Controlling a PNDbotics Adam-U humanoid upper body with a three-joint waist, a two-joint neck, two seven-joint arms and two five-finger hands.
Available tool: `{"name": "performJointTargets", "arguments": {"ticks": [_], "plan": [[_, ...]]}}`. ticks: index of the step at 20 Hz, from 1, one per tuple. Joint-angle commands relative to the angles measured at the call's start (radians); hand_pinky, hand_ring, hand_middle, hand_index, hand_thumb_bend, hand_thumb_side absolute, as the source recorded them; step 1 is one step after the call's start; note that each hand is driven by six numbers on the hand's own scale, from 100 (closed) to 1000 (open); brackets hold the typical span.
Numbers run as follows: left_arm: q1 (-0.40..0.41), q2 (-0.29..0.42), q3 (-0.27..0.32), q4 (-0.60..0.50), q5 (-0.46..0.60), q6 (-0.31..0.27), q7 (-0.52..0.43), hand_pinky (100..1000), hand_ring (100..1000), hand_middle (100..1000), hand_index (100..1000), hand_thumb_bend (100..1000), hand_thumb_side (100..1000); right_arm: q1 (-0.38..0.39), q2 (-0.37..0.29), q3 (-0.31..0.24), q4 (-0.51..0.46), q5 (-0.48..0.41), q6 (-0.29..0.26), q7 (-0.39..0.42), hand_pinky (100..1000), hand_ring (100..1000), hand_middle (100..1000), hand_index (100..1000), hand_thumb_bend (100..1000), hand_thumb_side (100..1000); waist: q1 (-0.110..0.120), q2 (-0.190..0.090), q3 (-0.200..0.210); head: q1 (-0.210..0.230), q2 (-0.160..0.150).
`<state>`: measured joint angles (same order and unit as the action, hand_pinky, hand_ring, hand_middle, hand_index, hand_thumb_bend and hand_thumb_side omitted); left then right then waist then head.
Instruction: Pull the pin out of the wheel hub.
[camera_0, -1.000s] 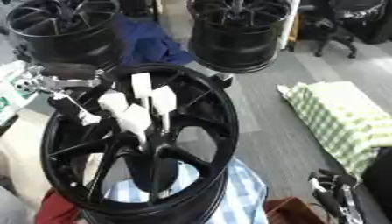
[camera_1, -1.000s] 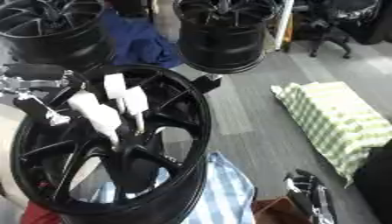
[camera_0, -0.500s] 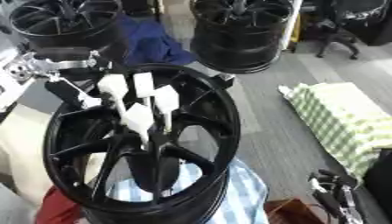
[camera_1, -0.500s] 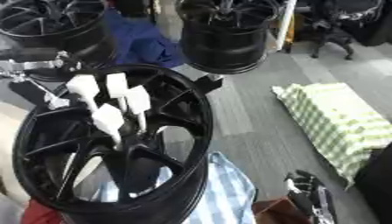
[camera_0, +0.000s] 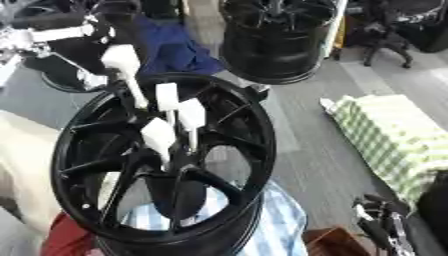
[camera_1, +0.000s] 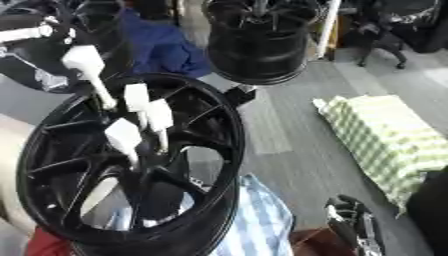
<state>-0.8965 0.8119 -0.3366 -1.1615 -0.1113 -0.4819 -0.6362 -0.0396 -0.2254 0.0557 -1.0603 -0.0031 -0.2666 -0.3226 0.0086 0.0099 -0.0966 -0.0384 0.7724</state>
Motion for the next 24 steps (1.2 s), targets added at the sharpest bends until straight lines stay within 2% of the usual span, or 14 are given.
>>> {"name": "performJointTargets", "arguments": {"ticks": [1,2,5,6,7,8,9,11,12,13,14,15,21,24], "plan": [[0.048,0.117,0.109,-0.027,0.039,-0.215,-0.271,538,461,447,700,100,100,-0.003,-0.031,-0.009,-0.014,-0.005,0.000,-0.007,619,620,591,768,191,348,0.000,-0.017,0.007,-0.009,-0.002],[0.084,0.139,0.142,-0.020,0.043,-0.194,-0.271,542,463,451,704,100,247,-0.002,-0.032,-0.010,-0.014,-0.006,0.000,-0.008,619,620,591,768,191,348,0.000,-0.017,0.010,-0.012,-0.002],[0.178,0.180,0.221,0.031,0.030,-0.144,-0.271,571,483,474,728,100,221,-0.001,-0.036,-0.013,-0.013,-0.007,0.001,-0.010,620,620,591,768,192,349,-0.001,-0.016,0.016,-0.015,-0.002],[0.206,0.184,0.244,0.060,0.013,-0.133,-0.271,625,537,537,781,100,198,0.000,-0.037,-0.014,-0.013,-0.007,0.001,-0.011,620,620,591,768,192,348,-0.001,-0.016,0.018,-0.016,-0.002],[0.225,0.184,0.261,0.085,-0.003,-0.129,-0.271,625,537,537,781,100,198,0.000,-0.037,-0.015,-0.013,-0.008,0.001,-0.011,620,620,591,768,192,348,-0.001,-0.016,0.018,-0.016,-0.002],[0.249,0.179,0.282,0.116,-0.023,-0.123,-0.271,729,695,710,876,100,240,0.000,-0.037,-0.015,-0.013,-0.008,0.002,-0.012,619,620,591,768,192,348,-0.002,-0.015,0.020,-0.017,-0.002],[0.272,0.171,0.303,0.145,-0.044,-0.117,-0.271,758,739,754,897,103,287,0.000,-0.037,-0.015,-0.012,-0.009,0.002,-0.012,619,620,591,768,192,348,-0.003,-0.015,0.020,-0.018,-0.002],[0.311,0.150,0.345,0.182,-0.096,-0.108,-0.271,814,798,823,931,338,453,-0.001,-0.037,-0.015,-0.012,-0.010,0.002,-0.012,619,620,591,768,192,347,-0.004,-0.014,0.020,-0.019,-0.002],[0.329,0.136,0.369,0.192,-0.113,-0.102,-0.271,833,818,845,944,409,514,-0.001,-0.036,-0.015,-0.012,-0.011,0.002,-0.012,619,620,591,768,191,347,-0.005,-0.013,0.020,-0.019,-0.002],[0.344,0.125,0.390,0.196,-0.124,-0.094,-0.270,837,822,849,946,422,524,-0.002,-0.036,-0.015,-0.012,-0.011,0.002,-0.012,619,620,591,768,191,347,-0.006,-0.012,0.020,-0.019,-0.002],[0.365,0.111,0.414,0.200,-0.132,-0.083,-0.261,861,850,882,964,519,607,-0.002,-0.035,-0.015,-0.012,-0.012,0.002,-0.012,619,620,591,768,191,346,-0.007,-0.011,0.021,-0.020,-0.002],[0.388,0.098,0.437,0.201,-0.140,-0.068,-0.245,870,860,895,971,539,643,-0.002,-0.035,-0.015,-0.012,-0.013,0.002,-0.012,619,620,591,768,190,346,-0.007,-0.010,0.021,-0.019,-0.002],[0.508,0.016,0.544,0.170,-0.135,0.026,-0.111,855,856,898,978,453,690,-0.006,-0.034,-0.014,-0.015,-0.017,0.001,-0.012,619,620,591,768,190,346,-0.010,-0.002,0.022,-0.015,-0.002],[0.570,-0.047,0.603,0.119,-0.084,0.069,-0.054,782,791,820,950,313,680,-0.008,-0.032,-0.015,-0.015,-0.018,0.002,-0.013,619,620,591,768,190,346,-0.014,0.001,0.025,-0.018,-0.002]]}}
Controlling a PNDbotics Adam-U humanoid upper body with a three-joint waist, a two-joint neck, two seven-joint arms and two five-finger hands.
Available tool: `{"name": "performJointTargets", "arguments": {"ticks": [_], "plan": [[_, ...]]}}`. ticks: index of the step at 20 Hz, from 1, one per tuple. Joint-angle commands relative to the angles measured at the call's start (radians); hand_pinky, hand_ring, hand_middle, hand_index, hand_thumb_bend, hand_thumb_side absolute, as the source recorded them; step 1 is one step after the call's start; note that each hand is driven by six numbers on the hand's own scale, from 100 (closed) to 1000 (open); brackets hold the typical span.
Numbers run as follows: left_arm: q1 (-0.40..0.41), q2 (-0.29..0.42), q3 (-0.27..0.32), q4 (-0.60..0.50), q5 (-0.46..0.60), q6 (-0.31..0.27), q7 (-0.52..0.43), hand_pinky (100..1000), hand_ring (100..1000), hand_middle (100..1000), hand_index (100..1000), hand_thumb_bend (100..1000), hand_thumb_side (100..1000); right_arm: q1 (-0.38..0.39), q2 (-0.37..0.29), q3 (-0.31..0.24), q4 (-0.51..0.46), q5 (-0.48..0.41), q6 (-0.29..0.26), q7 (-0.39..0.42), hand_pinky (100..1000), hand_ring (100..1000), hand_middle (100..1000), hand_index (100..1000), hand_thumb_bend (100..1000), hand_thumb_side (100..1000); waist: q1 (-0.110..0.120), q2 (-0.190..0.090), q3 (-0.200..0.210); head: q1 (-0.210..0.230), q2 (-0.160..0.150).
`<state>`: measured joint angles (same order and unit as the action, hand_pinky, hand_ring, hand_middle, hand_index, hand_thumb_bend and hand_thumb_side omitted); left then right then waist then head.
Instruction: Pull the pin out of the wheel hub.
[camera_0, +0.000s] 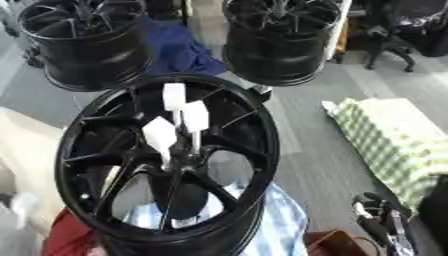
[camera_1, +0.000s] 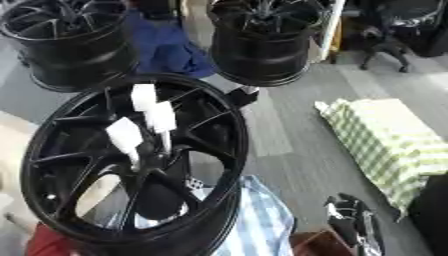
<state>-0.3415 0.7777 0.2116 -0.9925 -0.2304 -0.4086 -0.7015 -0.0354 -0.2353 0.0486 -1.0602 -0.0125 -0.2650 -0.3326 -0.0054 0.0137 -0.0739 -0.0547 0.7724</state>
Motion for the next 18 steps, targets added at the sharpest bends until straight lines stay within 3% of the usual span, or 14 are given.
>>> {"name": "performJointTargets", "arguments": {"ticks": [1,6,13,18], "plan": [[0.037,-0.037,0.075,-0.075,0.057,0.013,0.030,778,786,815,948,298,680,-0.012,-0.022,-0.009,-0.015,-0.009,0.000,-0.003,619,620,591,768,190,346,-0.001,-0.002,0.003,-0.001,-0.002],[0.130,-0.189,0.159,-0.228,0.149,0.123,0.092,716,726,747,895,100,656,-0.015,-0.021,-0.012,-0.017,-0.012,0.001,-0.005,620,620,591,768,192,347,-0.009,0.004,0.007,-0.001,-0.002],[0.199,-0.464,0.242,-0.461,0.157,0.319,0.296,690,701,715,860,100,614,-0.019,-0.016,-0.014,-0.022,-0.016,0.003,-0.004,622,621,592,769,195,351,-0.022,0.015,0.007,0.005,-0.002],[0.210,-0.556,0.238,-0.526,0.130,0.398,0.334,686,701,712,858,100,599,-0.025,-0.012,-0.014,-0.030,-0.021,0.003,-0.004,620,620,591,768,195,348,-0.032,0.025,0.003,0.009,-0.002]]}}
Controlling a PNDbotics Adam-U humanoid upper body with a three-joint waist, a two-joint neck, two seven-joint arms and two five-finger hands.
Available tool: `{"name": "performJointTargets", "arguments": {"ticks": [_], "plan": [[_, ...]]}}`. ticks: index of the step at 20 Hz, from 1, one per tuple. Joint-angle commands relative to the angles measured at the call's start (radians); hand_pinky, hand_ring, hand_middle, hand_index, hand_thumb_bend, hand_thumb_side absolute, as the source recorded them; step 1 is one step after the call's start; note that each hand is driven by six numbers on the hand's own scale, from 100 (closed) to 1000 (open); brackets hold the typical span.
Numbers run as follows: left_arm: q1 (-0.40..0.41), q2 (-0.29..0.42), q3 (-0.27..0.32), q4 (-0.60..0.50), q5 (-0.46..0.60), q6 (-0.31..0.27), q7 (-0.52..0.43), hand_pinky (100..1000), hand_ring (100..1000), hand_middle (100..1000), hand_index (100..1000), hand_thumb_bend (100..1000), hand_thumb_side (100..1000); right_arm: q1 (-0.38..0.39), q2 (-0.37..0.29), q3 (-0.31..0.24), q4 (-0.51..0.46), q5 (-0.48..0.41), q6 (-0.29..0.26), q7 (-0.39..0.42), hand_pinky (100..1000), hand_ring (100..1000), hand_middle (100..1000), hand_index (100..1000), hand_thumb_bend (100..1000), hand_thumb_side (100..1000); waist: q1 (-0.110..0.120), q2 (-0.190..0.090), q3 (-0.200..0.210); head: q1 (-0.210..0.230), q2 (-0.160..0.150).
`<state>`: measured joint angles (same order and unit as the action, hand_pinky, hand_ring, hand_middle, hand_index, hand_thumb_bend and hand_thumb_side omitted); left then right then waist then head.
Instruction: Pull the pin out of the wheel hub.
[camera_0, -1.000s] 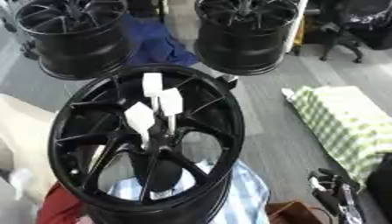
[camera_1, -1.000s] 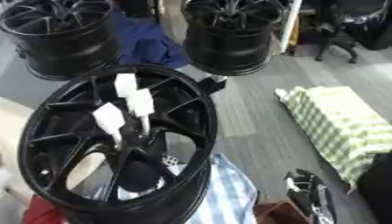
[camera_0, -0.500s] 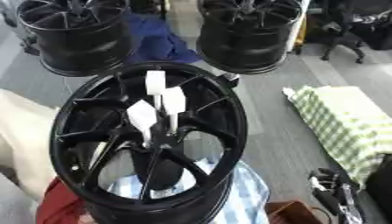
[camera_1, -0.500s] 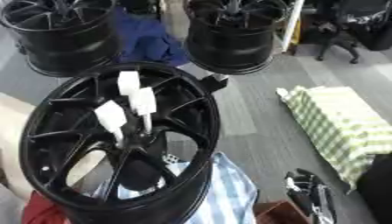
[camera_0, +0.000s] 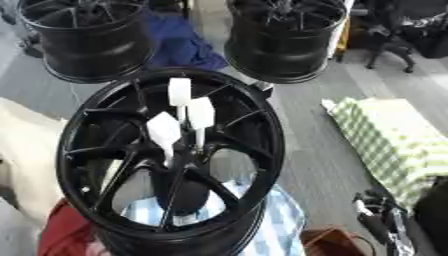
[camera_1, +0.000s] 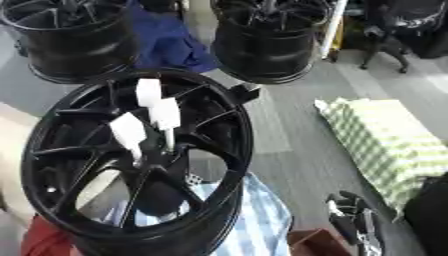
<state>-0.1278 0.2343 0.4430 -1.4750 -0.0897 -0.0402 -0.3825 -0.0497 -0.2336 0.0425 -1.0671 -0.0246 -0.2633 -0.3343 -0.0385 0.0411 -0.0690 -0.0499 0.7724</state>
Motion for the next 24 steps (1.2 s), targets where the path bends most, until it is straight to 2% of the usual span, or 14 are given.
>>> {"name": "performJointTargets", "arguments": {"ticks": [1,8,18,24], "plan": [[-0.002,-0.021,0.003,-0.045,-0.016,0.035,0.016,686,702,713,859,100,597,-0.011,-0.013,-0.009,-0.022,-0.009,0.002,-0.003,621,620,591,769,195,350,0.001,-0.003,-0.001,0.005,-0.002],[0.019,-0.041,-0.010,-0.025,-0.020,0.031,0.043,681,693,701,852,100,580,-0.012,-0.014,-0.009,-0.024,-0.013,0.003,0.000,622,621,592,769,196,350,-0.003,0.003,0.001,0.009,-0.002],[0.034,-0.049,-0.043,0.054,-0.022,-0.009,0.108,668,674,680,842,100,552,-0.013,-0.016,-0.008,-0.018,-0.014,0.004,0.001,621,621,592,769,197,350,-0.005,0.002,0.001,0.006,-0.002],[0.025,-0.041,-0.063,0.100,-0.068,-0.043,0.132,665,668,674,839,100,535,-0.012,-0.018,-0.008,-0.024,-0.015,0.003,0.004,622,621,592,769,197,351,-0.005,0.006,-0.001,0.008,-0.002]]}}
